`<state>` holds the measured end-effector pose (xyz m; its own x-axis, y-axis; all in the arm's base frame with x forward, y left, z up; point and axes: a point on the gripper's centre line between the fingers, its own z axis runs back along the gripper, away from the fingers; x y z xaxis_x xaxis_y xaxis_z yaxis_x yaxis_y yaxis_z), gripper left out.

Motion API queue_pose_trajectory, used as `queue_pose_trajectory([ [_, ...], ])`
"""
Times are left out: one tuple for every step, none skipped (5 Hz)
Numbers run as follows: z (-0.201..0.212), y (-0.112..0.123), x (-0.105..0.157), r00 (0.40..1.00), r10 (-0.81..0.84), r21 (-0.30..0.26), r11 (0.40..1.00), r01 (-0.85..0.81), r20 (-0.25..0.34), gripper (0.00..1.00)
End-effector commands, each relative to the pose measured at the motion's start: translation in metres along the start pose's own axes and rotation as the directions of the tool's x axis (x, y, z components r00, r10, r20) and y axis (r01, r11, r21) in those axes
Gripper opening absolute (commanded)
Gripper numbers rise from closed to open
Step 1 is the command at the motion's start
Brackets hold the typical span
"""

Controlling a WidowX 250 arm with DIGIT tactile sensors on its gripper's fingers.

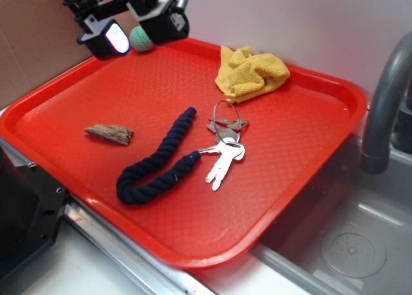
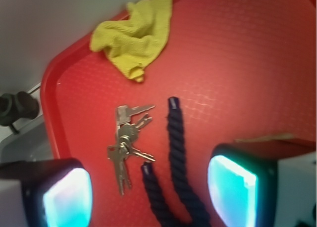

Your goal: Grab the silver keys.

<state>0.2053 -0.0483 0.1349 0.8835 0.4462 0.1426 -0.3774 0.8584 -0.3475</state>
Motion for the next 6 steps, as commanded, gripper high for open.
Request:
queue_pose_trajectory([
  [0.005, -0.001, 0.006, 1.000, 0.010, -0.010, 1.000, -0.010, 0.023, 1.00],
  [0.005, -0.001, 0.006, 1.000, 0.010, -0.010, 1.000, -0.010, 0.023, 1.00],
  [0.005, -0.001, 0.006, 1.000, 0.010, -0.010, 1.000, -0.010, 0.023, 1.00],
  [-0.020, -0.021, 0.018, 0.999, 0.036, 0.023, 0.999, -0.036, 0.019, 1.00],
  [-0.042, -0.035, 0.026, 0.999, 0.027, 0.031, 0.999, -0.026, -0.031, 1.00],
  [-0.063, -0.040, 0.033, 0.996, 0.014, 0.014, 1.000, -0.013, -0.089, 1.00],
])
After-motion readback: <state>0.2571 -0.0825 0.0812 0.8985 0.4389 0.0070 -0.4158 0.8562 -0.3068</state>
